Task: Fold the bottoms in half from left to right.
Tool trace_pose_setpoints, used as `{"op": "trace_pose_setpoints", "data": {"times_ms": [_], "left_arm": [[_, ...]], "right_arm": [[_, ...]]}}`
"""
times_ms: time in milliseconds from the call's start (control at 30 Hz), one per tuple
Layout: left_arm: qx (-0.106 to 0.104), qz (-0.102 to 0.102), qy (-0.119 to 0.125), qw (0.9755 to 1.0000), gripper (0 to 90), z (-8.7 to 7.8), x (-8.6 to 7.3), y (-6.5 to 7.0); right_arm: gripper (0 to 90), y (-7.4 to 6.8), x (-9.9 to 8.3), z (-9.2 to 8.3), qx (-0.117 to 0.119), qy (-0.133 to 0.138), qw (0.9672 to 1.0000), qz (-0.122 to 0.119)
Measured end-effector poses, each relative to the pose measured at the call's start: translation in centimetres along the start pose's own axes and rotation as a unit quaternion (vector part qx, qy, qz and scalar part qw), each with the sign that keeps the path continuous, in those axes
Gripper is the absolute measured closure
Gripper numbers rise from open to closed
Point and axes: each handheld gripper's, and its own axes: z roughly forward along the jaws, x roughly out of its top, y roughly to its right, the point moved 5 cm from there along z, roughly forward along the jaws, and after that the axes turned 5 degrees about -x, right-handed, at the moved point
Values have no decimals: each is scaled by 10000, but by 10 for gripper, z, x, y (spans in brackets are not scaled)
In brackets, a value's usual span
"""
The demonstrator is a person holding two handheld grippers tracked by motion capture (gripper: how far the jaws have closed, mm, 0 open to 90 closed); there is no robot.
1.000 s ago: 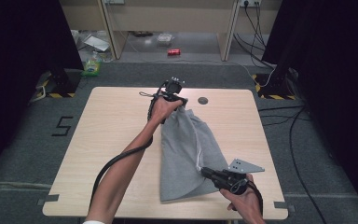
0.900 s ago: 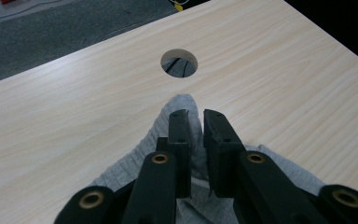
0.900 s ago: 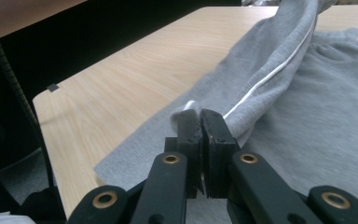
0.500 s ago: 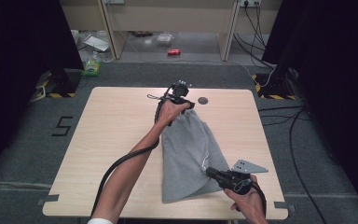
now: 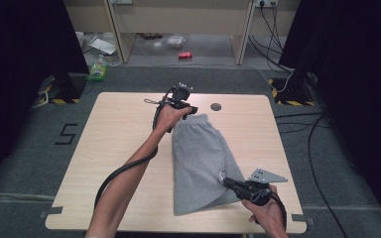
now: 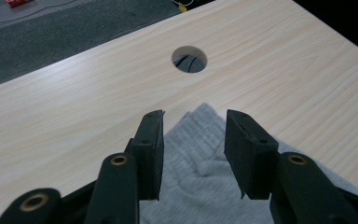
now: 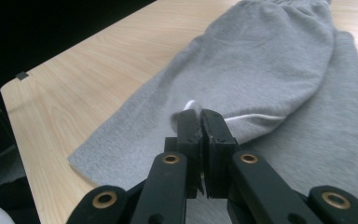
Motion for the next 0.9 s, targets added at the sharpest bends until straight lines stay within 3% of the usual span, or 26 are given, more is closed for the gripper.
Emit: {"op": "trace_pose_setpoints", "data": {"times_ms": [267,400,467,533,667,767,900], "left_arm": [[106,-161,-59,9998,566,-2,-16,-19],[126,-179,-88,9997,563,-3,-19,-22],[157,-176,-104,9997,559,-4,-21,-24],[183,-189,-103,9996,555,-5,-22,-26],[225,-198,-119,9995,544,-8,-24,-29],[234,-236,-98,9994,539,-10,-25,-31],[255,-254,-100,9993,526,-13,-28,-34]], "right_arm": [[871,18,-8,-23,-313,53,9995,87],[866,25,-17,-20,-381,-102,9991,125],[810,28,-22,-16,-402,-262,9988,125],[686,32,-23,-15,-550,-296,9980,121],[607,33,-13,-21,-515,-197,9984,148],[573,35,0,-13,-633,-247,9977,-23],[568,47,14,17,-839,-531,9949,-199]]}}
